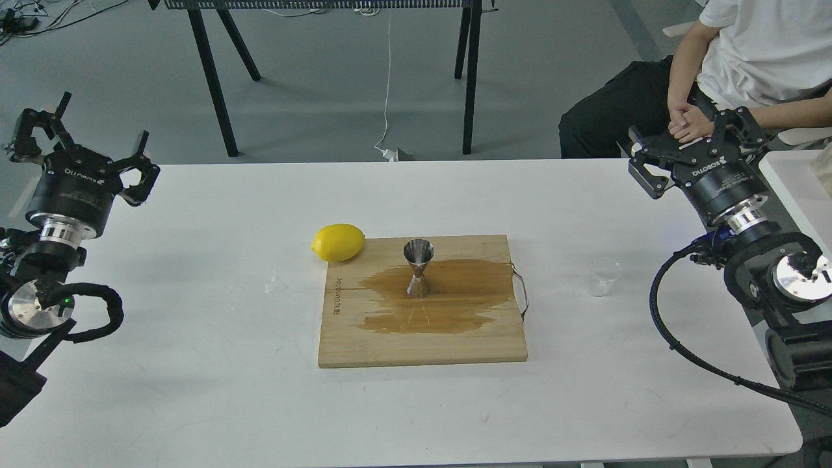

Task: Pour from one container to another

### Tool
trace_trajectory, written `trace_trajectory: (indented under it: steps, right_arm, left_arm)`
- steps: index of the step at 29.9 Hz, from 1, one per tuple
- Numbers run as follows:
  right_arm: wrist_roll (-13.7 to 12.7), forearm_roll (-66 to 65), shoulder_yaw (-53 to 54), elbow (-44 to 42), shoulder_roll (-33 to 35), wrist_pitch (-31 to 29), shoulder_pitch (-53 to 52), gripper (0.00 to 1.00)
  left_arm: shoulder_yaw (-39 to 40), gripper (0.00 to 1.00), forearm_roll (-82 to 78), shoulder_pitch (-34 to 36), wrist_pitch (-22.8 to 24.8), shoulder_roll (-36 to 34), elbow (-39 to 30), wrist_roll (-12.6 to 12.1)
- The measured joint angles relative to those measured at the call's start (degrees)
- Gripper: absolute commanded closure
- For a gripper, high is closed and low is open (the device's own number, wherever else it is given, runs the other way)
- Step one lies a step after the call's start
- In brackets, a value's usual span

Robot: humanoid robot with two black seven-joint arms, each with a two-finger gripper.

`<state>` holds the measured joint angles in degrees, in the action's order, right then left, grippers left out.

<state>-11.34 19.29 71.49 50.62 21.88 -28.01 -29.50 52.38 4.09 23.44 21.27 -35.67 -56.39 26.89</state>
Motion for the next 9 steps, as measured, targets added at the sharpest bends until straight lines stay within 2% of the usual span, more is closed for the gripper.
trace_trajectory:
  steps: [5,9]
  right_arm:
    - [1.4,-1.3,-0.3,-3.9,-0.9,0.0,-3.2,0.00]
    - [4.6,-1.4,-0.6,-4.8,-2.2,0.0,-3.9,0.00]
  left_arm:
    - [0.6,0.00,0.3,0.1,0.1,0.0,0.1,-0.8]
    - [0.4,0.00,0.3,-0.1,0.1,0.0,0.1,-1.0]
